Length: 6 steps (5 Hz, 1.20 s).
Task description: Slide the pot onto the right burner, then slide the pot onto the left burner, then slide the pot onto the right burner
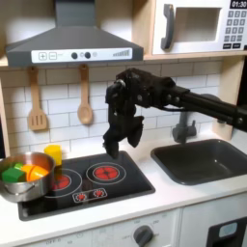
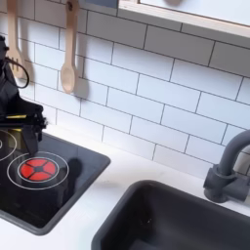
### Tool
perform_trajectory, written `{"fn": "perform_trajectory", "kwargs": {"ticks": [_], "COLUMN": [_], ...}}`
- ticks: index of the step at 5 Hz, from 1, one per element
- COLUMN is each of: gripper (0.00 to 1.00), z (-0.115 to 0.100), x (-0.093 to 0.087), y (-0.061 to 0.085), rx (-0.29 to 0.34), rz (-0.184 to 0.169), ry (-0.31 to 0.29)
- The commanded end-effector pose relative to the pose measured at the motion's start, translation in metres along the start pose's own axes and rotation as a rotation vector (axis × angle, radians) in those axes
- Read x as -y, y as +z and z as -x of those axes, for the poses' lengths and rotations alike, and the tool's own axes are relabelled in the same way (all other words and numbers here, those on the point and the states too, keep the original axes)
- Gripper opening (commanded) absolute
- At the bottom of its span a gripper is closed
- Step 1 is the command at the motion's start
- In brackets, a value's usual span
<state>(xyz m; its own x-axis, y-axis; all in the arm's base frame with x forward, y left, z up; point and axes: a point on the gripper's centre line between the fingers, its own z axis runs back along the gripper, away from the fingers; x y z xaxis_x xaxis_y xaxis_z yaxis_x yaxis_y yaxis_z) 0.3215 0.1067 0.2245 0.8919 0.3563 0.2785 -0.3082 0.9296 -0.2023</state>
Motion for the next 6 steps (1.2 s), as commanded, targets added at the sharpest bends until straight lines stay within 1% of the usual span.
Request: {"fn": "perform_trajectory", "kwargs": {"ticks": [1, 2, 3, 4, 5, 6], "gripper": [1.0, 1.0, 1.0, 1.0, 1.0, 1.0], "z": [-0.018, -0.027, -0.035, -0.042, -0.047, -0.051], "x": [-0.01, -0.017, -0.023, -0.028, -0.034, -0.037], "y": [0.006, 0.004, 0.002, 0.004, 0.006, 0.004], "rx": [0.028, 0.043, 0.047, 0.065, 0.067, 0.068], "rz": [-0.003, -0.02, -0.023, -0.036, -0.041, -0.048], "ry": [0.044, 0.082, 0.113, 0.125, 0.16, 0.167]}}
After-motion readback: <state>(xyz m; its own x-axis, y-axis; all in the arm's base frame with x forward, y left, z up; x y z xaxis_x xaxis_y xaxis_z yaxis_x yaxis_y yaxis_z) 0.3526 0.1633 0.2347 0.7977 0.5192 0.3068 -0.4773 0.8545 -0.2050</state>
